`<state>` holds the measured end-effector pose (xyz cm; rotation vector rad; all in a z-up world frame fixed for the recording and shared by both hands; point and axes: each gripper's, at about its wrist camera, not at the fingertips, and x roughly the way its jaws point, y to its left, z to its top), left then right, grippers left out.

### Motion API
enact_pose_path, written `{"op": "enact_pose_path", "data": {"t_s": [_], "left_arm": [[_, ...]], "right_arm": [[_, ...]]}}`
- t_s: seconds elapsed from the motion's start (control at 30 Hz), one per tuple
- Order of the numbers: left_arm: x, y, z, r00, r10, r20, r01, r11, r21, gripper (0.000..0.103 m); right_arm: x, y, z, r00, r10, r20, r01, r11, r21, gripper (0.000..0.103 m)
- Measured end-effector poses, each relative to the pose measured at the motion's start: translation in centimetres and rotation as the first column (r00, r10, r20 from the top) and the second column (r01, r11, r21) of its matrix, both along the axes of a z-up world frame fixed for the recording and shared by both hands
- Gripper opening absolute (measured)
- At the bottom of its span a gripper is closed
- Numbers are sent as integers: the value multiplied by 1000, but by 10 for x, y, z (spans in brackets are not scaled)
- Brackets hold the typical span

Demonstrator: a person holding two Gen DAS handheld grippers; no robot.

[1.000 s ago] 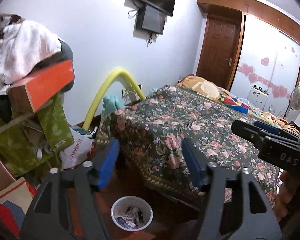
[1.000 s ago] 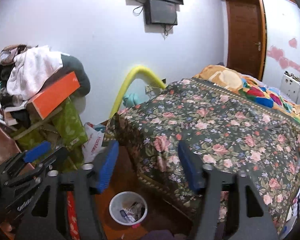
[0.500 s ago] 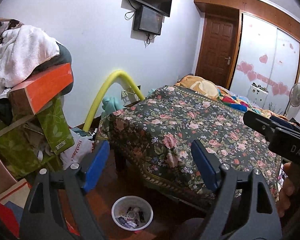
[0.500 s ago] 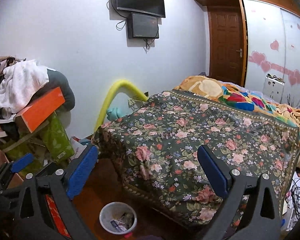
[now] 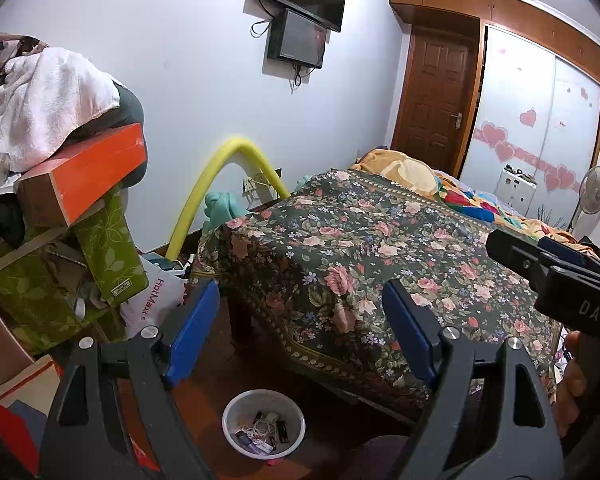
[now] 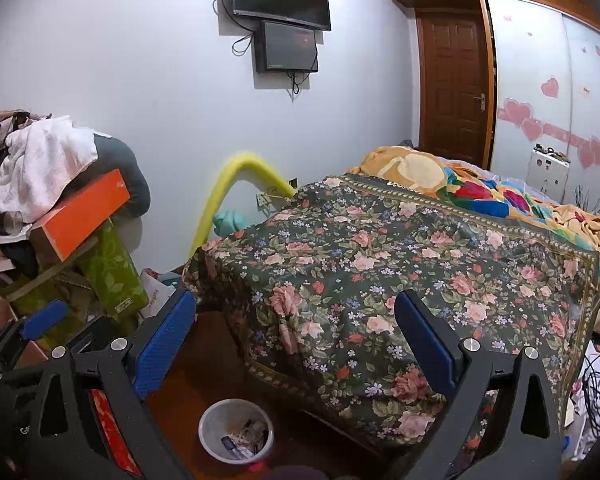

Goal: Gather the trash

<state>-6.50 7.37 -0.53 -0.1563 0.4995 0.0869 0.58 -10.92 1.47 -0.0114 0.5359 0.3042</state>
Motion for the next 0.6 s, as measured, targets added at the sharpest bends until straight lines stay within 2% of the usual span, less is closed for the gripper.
{"op": "enact_pose_path", "data": {"t_s": [0.6], "left_arm": [[-3, -5, -1, 1000, -4, -5, 4, 1000, 1, 83]], "right_arm": [[-2, 2, 0, 1000, 8, -1, -8, 1000, -8, 99]]}}
